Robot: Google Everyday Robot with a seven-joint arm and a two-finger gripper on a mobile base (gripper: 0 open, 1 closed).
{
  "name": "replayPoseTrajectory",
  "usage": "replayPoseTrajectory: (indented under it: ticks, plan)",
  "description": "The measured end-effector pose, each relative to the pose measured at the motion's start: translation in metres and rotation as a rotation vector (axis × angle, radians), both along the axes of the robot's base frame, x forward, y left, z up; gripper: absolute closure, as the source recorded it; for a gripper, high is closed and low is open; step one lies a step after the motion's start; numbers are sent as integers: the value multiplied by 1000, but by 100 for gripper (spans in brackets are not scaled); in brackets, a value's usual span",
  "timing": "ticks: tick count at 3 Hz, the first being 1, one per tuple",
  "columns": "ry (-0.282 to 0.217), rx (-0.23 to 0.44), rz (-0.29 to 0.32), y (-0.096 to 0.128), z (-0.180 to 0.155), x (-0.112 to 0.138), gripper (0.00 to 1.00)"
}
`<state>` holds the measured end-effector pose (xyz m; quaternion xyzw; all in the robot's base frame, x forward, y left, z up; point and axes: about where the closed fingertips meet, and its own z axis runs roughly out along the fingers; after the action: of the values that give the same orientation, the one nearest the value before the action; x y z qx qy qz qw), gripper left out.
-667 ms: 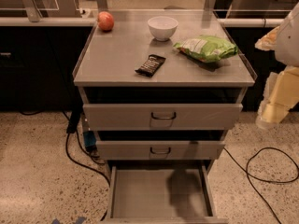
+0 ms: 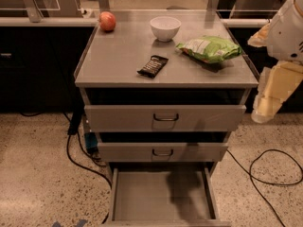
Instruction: Place rxbar chocolate into bottom drawer
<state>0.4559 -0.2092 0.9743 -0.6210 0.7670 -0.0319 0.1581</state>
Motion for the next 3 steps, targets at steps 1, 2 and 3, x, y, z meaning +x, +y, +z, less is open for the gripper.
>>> replayPoseTrajectory:
  ticks: [1, 2, 3]
  plan:
    - [7, -10, 91, 16, -1, 35, 0]
    - [12, -8, 181, 38, -2, 67, 0]
    - [14, 8, 264, 64, -4, 94, 0]
